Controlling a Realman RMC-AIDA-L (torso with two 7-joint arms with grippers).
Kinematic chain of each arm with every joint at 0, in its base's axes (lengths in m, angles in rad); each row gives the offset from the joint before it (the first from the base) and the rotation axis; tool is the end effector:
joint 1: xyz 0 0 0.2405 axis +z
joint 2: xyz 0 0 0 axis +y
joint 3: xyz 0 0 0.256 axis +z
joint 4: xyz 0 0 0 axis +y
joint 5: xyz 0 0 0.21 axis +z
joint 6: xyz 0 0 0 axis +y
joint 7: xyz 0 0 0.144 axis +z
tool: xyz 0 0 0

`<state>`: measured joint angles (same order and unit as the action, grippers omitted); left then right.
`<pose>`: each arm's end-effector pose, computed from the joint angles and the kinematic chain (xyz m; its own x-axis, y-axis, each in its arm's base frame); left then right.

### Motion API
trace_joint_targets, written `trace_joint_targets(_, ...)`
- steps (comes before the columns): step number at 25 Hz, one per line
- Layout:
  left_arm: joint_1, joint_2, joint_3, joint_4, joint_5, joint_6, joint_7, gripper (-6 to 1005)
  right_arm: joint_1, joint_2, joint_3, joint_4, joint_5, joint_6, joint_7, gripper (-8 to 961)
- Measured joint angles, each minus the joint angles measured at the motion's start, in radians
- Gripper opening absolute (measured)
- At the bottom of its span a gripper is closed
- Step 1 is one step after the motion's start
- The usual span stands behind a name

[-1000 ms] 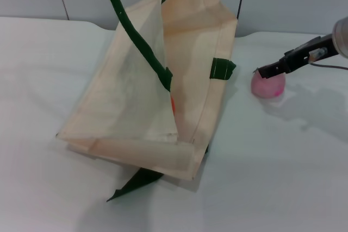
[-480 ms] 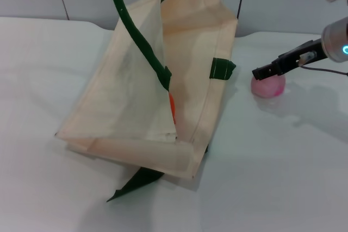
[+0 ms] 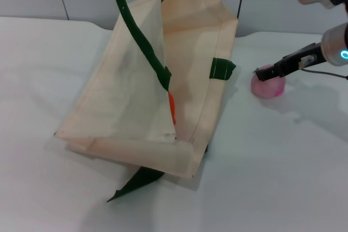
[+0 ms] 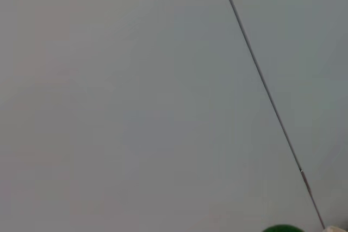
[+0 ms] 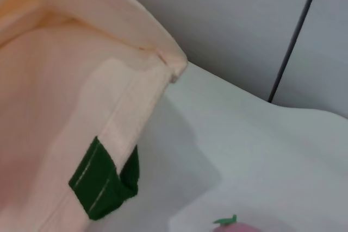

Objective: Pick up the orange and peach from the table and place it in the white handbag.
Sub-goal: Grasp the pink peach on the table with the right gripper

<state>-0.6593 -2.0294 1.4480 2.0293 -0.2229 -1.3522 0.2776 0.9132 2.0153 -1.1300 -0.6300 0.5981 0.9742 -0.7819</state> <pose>-0.0232 0.3706 0.1228 0.9654 0.1965 0.1716 0.2418 -0.4271 -0.8713 0.2089 0.4533 -0.0150 0.7433 -0.6673 -0.0471 -0.5771 -0.6040 -0.5497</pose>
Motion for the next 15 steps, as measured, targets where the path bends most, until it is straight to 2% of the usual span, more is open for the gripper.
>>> trace_joint_targets(15,-0.005,0.000,0.006,0.000,-0.003,0.003,0.000,163,0.023,0.006,-0.008,0.105,0.009,-0.078,-0.020,889)
